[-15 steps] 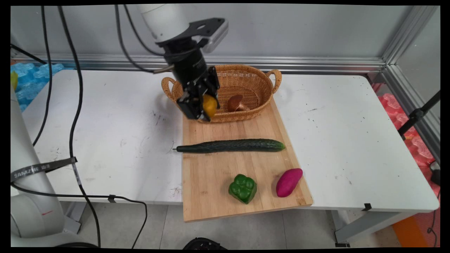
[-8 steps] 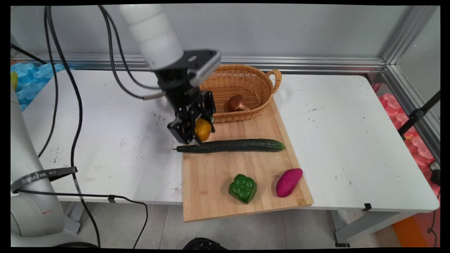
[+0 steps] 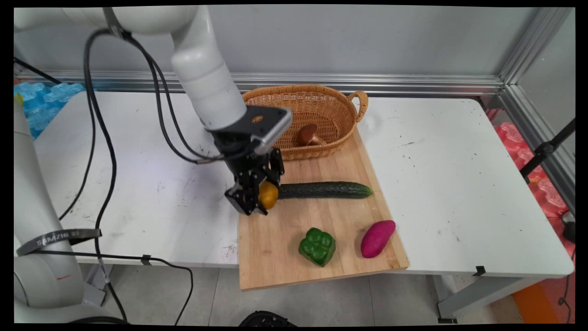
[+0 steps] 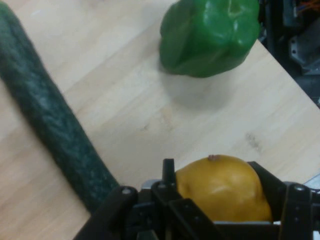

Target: Place the picked object on the cutting board

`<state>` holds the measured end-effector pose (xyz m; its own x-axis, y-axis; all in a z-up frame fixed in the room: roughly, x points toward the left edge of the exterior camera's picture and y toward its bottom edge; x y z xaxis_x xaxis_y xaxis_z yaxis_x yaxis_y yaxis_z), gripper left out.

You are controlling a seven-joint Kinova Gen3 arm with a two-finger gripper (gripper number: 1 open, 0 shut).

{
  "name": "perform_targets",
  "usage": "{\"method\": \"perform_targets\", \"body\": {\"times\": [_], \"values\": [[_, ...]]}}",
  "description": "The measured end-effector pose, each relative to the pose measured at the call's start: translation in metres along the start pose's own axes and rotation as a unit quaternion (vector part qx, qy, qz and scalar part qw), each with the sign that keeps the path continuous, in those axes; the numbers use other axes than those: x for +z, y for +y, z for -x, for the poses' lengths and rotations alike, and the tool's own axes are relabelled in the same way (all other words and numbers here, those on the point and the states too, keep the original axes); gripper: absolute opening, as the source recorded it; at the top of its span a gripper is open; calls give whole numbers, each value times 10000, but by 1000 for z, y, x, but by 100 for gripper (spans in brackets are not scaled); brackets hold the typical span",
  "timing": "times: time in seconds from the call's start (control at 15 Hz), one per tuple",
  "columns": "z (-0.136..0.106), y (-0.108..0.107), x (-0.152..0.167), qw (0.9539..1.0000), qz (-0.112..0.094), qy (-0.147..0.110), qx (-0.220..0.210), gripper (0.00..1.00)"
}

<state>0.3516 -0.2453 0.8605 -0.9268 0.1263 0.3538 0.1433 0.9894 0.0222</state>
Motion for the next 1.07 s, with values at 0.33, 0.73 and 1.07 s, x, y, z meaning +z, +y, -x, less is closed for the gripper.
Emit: {"method": "perform_targets", "body": {"times": [0.33,0.73,1.07], "values": [[7,7,36,10000,61,-65,-42,0],[11,15,64,9998,132,-95,-76,0],[9,20,72,9998,169,-8,-61,100]]}}
